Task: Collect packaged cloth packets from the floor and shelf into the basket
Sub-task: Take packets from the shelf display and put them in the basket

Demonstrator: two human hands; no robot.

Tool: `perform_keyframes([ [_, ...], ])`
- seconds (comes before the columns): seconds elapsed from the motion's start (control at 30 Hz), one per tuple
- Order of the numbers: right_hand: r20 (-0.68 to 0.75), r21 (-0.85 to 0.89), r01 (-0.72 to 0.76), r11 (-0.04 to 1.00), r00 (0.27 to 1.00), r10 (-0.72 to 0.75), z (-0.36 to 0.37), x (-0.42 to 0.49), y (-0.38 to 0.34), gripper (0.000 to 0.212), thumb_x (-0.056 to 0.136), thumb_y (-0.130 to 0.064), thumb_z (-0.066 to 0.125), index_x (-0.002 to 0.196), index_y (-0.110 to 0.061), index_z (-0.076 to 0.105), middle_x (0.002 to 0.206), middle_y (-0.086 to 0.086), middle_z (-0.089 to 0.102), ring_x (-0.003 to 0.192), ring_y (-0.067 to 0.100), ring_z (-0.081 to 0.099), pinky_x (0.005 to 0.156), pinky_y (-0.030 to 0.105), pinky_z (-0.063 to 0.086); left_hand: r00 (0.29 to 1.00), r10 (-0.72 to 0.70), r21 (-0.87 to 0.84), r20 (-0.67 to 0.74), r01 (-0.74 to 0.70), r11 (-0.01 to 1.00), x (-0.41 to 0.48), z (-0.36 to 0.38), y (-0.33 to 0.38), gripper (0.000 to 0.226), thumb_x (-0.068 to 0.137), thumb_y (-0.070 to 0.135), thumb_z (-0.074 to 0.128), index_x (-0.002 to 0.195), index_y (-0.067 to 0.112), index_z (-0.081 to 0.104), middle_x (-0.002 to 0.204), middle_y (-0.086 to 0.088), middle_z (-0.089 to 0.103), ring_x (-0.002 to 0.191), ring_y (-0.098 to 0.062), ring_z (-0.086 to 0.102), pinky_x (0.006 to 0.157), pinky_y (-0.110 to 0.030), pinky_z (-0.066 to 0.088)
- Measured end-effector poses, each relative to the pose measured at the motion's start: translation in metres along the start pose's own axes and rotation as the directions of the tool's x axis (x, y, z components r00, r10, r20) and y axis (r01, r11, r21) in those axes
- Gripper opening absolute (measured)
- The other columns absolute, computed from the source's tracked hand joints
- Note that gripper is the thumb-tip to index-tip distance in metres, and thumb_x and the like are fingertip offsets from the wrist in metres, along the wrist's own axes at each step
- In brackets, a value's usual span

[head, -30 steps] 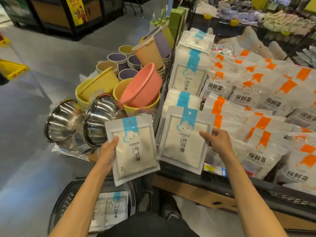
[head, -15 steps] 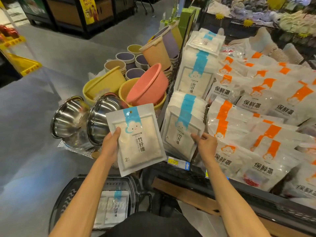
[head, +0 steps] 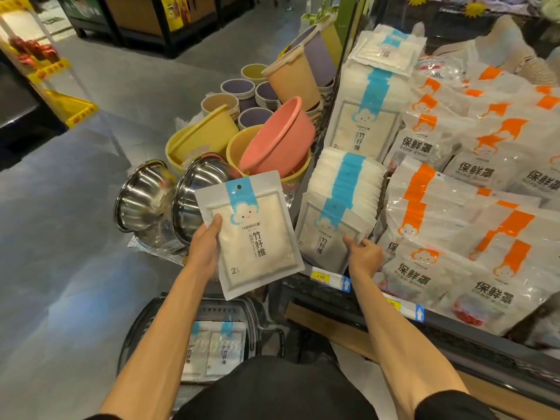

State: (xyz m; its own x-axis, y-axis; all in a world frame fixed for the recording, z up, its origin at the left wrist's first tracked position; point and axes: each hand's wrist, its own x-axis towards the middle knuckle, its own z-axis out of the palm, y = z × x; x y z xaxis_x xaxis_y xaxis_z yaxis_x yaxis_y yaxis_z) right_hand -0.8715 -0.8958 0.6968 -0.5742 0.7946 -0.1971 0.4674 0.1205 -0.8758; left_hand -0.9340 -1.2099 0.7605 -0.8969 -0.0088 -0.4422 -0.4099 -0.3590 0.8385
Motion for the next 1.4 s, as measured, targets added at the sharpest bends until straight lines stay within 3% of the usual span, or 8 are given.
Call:
perform_keyframes([
  [0.17, 0.003, -0.102, 0.009, 0.995, 1.000, -0.009, 0.003, -0.001, -0.005, 0.028, 0.086, -0.027, 0.076, 0.081, 0.000, 0.071, 0.074, 0.011, 0.064, 0.069, 0.023, 0.055, 0.065, 0.041, 0.050, 1.000, 0.000, 0.003, -0.008, 0.000, 1.000, 0.003, -0.005, 0.000, 0.020, 0.104, 0.026, 0.053, 0.115, 0.016, 0.066, 0.109, -0.006, 0.076, 0.095, -0.019, 0.074, 0.073, -0.036, 0.059],
  [0.33, -0.008, -0.124, 0.012, 0.992, 1.000, -0.014, 0.003, -0.003, -0.012, 0.027, 0.088, -0.025, 0.075, 0.082, 0.001, 0.070, 0.075, 0.013, 0.063, 0.068, 0.025, 0.055, 0.050, 0.028, 0.033, 1.000, 0.007, 0.012, -0.008, -0.007, 1.000, 0.006, -0.006, 0.003, 0.021, 0.104, 0.025, 0.054, 0.119, 0.015, 0.065, 0.111, -0.007, 0.075, 0.097, -0.020, 0.074, 0.080, -0.039, 0.058],
  [0.43, -0.029, -0.125, 0.010, 0.992, 0.999, -0.014, 0.004, -0.005, -0.012, 0.028, 0.087, -0.025, 0.075, 0.082, 0.001, 0.067, 0.076, 0.013, 0.062, 0.068, 0.023, 0.053, 0.048, 0.025, 0.031, 1.000, 0.004, 0.010, -0.006, -0.004, 1.000, 0.007, -0.008, 0.003, 0.024, 0.104, 0.025, 0.054, 0.123, 0.014, 0.064, 0.113, -0.009, 0.075, 0.100, -0.023, 0.073, 0.085, -0.043, 0.058],
  [0.6, -0.060, -0.103, 0.058, 0.993, 0.996, -0.064, 0.001, -0.004, -0.012, 0.031, 0.086, -0.026, 0.076, 0.081, 0.001, 0.061, 0.075, 0.011, 0.059, 0.068, 0.022, 0.049, 0.053, 0.031, 0.033, 1.000, 0.011, 0.022, 0.008, -0.011, 1.000, 0.006, -0.012, 0.002, 0.023, 0.104, 0.024, 0.053, 0.122, 0.014, 0.065, 0.114, -0.009, 0.074, 0.102, -0.022, 0.072, 0.089, -0.043, 0.057],
  [0.83, -0.082, -0.230, 0.057, 0.971, 0.994, -0.078, 0.002, 0.003, -0.018, 0.031, 0.086, -0.031, 0.074, 0.081, -0.003, 0.063, 0.080, 0.013, 0.065, 0.077, 0.032, 0.061, 0.063, 0.034, 0.043, 1.000, 0.008, 0.013, 0.013, -0.008, 1.000, 0.004, -0.011, 0.002, 0.019, 0.106, 0.022, 0.050, 0.116, 0.016, 0.065, 0.100, -0.001, 0.078, 0.091, -0.015, 0.075, 0.079, -0.036, 0.057],
  [1.03, -0.104, -0.204, 0.038, 0.978, 0.993, -0.060, 0.005, -0.004, -0.023, 0.027, 0.087, -0.028, 0.074, 0.097, -0.004, 0.067, 0.097, 0.013, 0.069, 0.086, 0.028, 0.059, 0.070, 0.033, 0.039, 1.000, 0.009, -0.002, 0.019, -0.009, 1.000, 0.007, -0.011, 0.005, 0.019, 0.105, 0.023, 0.052, 0.115, 0.015, 0.066, 0.105, -0.004, 0.077, 0.094, -0.017, 0.074, 0.084, -0.039, 0.057],
  [1.27, -0.092, -0.178, 0.146, 0.973, 0.982, -0.164, -0.009, -0.006, -0.033, 0.035, 0.085, -0.020, 0.074, 0.116, -0.008, 0.062, 0.113, 0.011, 0.067, 0.104, 0.030, 0.062, 0.081, 0.033, 0.046, 0.999, -0.015, 0.009, 0.037, 0.015, 1.000, 0.008, -0.006, 0.001, 0.020, 0.105, 0.024, 0.052, 0.117, 0.015, 0.065, 0.104, -0.004, 0.077, 0.093, -0.018, 0.074, 0.083, -0.040, 0.057],
  [1.4, -0.050, -0.197, 0.217, 0.956, 0.972, -0.231, -0.015, 0.000, -0.040, 0.032, 0.086, -0.021, 0.074, 0.114, -0.012, 0.062, 0.113, 0.007, 0.067, 0.105, 0.024, 0.061, 0.084, 0.033, 0.047, 0.998, -0.017, 0.018, 0.067, 0.016, 1.000, 0.008, -0.002, 0.001, 0.018, 0.104, 0.025, 0.053, 0.114, 0.018, 0.066, 0.105, -0.005, 0.077, 0.098, -0.020, 0.072, 0.087, -0.042, 0.056],
])
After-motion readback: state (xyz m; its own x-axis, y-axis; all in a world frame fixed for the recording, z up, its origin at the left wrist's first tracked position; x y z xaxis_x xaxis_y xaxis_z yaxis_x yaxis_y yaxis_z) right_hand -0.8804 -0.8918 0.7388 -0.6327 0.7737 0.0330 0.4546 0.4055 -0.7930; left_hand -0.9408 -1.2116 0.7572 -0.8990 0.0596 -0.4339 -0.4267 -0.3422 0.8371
